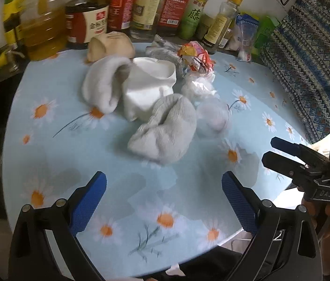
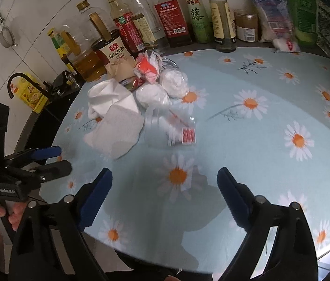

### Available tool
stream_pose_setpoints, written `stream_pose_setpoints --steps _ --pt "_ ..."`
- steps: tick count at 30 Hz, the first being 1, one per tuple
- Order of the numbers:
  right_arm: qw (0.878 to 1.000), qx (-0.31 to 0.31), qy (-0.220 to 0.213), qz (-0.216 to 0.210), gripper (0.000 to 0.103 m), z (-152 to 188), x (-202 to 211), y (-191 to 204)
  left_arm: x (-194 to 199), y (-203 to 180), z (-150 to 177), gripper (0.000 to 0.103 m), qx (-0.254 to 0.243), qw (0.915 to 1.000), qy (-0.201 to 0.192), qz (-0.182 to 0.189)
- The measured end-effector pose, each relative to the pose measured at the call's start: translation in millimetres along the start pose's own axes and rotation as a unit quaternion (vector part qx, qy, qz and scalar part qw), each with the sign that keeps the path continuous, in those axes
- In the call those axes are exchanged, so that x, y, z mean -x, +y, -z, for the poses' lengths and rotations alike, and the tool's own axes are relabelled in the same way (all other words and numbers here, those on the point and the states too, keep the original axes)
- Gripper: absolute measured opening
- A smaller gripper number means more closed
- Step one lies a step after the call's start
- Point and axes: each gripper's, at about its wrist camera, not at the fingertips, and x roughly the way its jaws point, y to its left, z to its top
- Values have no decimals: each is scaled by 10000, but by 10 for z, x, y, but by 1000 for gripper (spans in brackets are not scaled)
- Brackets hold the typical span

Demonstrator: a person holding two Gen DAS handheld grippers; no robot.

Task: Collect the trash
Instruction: 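Close the left tool on the grey cloth while the right grasps the plastic bag, then lift the grey cloth with the left tool while the right carries the bag to the bin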

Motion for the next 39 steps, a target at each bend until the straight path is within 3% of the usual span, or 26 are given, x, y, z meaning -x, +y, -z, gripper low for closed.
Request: stream_pose_setpoints --steps 6,14,18,25,28,30,39 --pt "9998 -107 127 -136 88 -197 -230 -128 -279 13 -201 94 -44 9999 115 -19" --pt "9981 -241 359 -448 85 -374 -453 -195 -499 34 -327 66 -134 9996 260 -67" --pt "9980 -237 426 -392 85 -445 -524 -210 -540 24 -338 61 -219 9994 270 -63" --pt "9975 -172 602 -322 85 -487 -654 -219 -572 20 -360 41 -278 9994 208 -41" --pt "9979 -134 585 -228 75 -487 -674 -210 -553 28 -349 36 -272 9995 178 26" --pt "9981 -47 595 -158 68 -495 -688 -191 -537 14 -337 33 -317 9994 157 15" --pt "9980 29 606 -163 67 -483 -650 -165 -442 -28 -284 28 -300 9995 45 120"
